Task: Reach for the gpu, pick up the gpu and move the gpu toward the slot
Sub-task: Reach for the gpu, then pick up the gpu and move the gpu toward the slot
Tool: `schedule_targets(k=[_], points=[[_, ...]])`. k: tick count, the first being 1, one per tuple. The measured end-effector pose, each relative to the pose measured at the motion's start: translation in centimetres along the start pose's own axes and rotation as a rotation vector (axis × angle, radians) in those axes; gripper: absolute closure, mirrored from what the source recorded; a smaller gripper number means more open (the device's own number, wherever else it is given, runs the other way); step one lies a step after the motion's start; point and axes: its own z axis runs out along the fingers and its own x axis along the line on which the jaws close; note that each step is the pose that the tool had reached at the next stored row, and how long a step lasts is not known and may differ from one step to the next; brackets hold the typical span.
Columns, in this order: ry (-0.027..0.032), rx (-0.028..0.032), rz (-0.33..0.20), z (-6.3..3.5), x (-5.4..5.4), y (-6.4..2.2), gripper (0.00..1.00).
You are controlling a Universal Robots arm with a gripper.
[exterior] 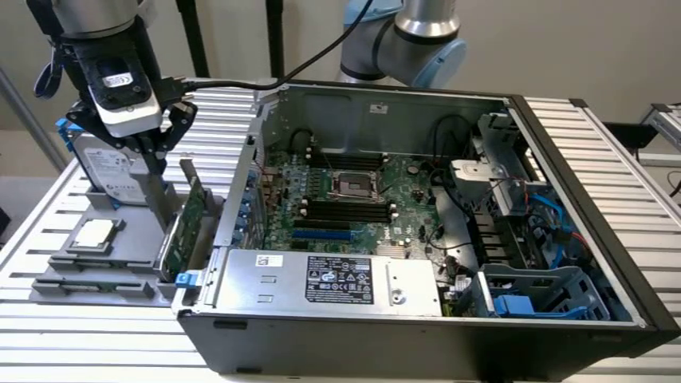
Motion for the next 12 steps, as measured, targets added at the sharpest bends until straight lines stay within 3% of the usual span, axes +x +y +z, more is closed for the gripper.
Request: schedule_targets(k=[8, 12], points=[[0.0, 0.0, 0.0, 0.0, 0.0, 0.0, 0.89], [-0.0001, 0.0, 0.0, 0.0, 0.0, 0.0, 0.76]])
